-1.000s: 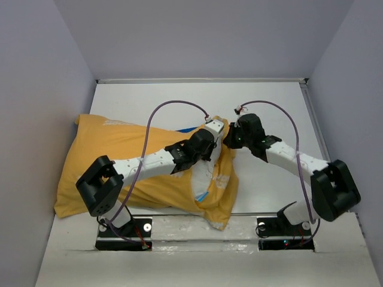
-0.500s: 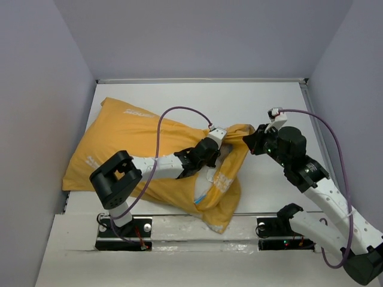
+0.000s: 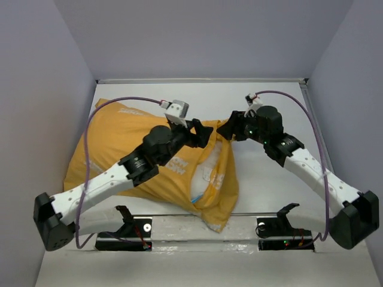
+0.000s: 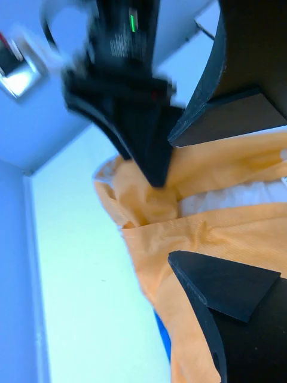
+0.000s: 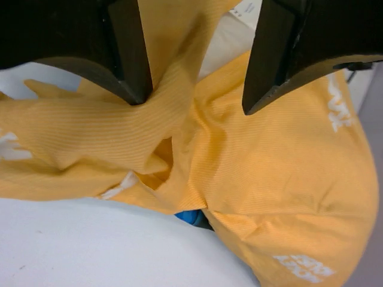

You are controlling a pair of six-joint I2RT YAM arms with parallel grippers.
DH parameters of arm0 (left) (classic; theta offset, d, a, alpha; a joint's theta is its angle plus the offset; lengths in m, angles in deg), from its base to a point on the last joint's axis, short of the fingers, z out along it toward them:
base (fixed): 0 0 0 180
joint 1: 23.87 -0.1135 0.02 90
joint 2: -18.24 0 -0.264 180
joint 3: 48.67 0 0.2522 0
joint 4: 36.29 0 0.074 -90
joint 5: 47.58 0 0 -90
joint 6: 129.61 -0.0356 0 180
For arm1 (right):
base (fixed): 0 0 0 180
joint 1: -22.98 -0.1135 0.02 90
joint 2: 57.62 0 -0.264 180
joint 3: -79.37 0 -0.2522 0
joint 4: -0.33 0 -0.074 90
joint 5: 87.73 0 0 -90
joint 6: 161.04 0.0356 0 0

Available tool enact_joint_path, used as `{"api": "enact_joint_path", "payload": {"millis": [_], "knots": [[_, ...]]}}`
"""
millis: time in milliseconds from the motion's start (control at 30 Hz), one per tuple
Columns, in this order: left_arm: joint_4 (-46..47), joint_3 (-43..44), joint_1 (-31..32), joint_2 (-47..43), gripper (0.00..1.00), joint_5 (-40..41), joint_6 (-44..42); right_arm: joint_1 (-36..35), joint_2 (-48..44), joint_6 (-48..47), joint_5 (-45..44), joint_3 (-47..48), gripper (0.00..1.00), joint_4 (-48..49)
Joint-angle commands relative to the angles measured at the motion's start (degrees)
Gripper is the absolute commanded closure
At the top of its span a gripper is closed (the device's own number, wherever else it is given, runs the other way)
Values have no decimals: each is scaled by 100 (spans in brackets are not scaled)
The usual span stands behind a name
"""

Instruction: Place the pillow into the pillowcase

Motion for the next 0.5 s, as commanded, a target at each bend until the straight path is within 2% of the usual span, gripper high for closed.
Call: {"api": "enact_joint_path", "payload": {"millis": [0,33,67,133,167,233,333,367,400,467], "knots": [[-916,336,-78,-949,18,225,338,30,735,-301,181,837,19,180],[-1216,389,-86,-1011,18,313,390,30,683,-564,173,1003,14,-204],[-1949,416,-95,-1133,19,540,521,30,543,-636,103,1013,14,-373],[-2604,381,-95,-1231,23,700,706,-48,87,-759,-107,838,14,-654],[-3138,355,-95,-1257,26,535,864,-127,-350,-812,-169,637,14,-778],[-3441,285,27,-1214,30,201,962,-250,-696,-821,-57,469,17,-1251],[-3521,363,517,-951,38,-100,883,-935,-838,-821,-274,161,42,-1578],[-3547,476,625,-741,40,-4,822,-1102,-856,-830,-389,135,65,-1649],[-3556,512,713,-635,40,41,700,-1356,-838,-813,-625,178,70,-1762],[-3495,548,792,-336,39,128,602,-1420,-838,-804,-715,196,81,-1755]]}}
